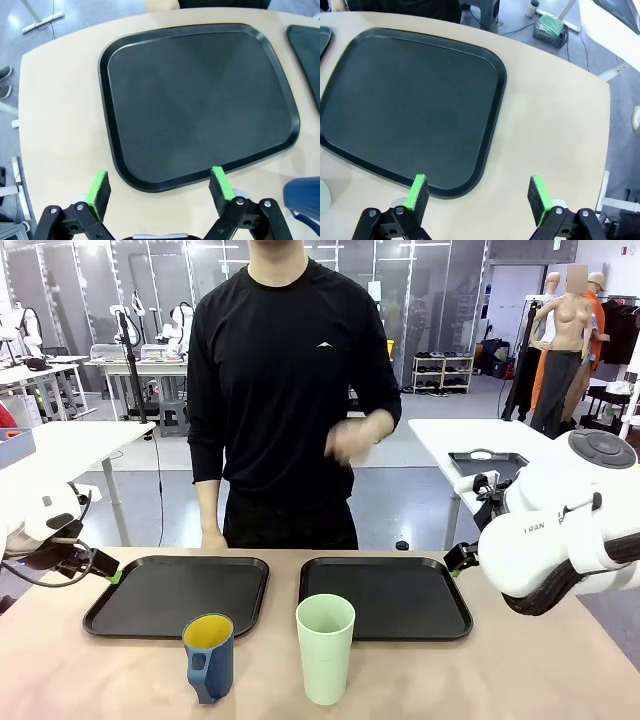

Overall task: Sort and store the cups by type.
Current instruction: Pick up the Reusable plastic cup.

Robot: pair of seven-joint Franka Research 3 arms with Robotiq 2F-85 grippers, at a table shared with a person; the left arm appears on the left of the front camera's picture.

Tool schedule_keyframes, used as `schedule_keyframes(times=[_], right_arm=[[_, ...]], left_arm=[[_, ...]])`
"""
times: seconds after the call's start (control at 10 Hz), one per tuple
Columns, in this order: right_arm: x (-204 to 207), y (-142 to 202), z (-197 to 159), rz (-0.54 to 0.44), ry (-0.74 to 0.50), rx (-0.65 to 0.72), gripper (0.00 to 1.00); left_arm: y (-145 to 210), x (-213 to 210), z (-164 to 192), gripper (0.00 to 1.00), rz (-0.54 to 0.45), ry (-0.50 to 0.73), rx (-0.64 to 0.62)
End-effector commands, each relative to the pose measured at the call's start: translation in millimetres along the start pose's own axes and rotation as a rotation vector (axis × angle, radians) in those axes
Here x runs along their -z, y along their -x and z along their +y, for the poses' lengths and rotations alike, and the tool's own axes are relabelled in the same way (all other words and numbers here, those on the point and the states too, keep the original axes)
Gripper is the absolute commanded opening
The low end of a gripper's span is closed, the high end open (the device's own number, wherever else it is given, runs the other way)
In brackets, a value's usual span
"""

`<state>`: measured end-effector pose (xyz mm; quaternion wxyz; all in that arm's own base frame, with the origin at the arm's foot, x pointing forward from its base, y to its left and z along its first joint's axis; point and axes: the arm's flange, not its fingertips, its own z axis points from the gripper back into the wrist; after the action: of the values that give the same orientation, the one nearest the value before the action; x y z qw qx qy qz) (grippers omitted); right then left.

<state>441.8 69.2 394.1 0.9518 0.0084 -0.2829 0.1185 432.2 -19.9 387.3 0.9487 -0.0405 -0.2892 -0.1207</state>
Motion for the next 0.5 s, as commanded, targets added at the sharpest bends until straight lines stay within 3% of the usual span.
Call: schedule_keyframes(times=[0.0,0.4], right_arm=[[-0.2,-0.4,-0.1,-0.001,-0.002,0.001,1.0],[-0.2,-0.4,-0.1,-0.001,-0.002,0.001,1.0]], left_arm=[[-0.4,-0.7,0.2,1.0,-0.002,0.0,-0.001],[-0.4,-0.7,0.2,1.0,-0.002,0.0,-0.001]])
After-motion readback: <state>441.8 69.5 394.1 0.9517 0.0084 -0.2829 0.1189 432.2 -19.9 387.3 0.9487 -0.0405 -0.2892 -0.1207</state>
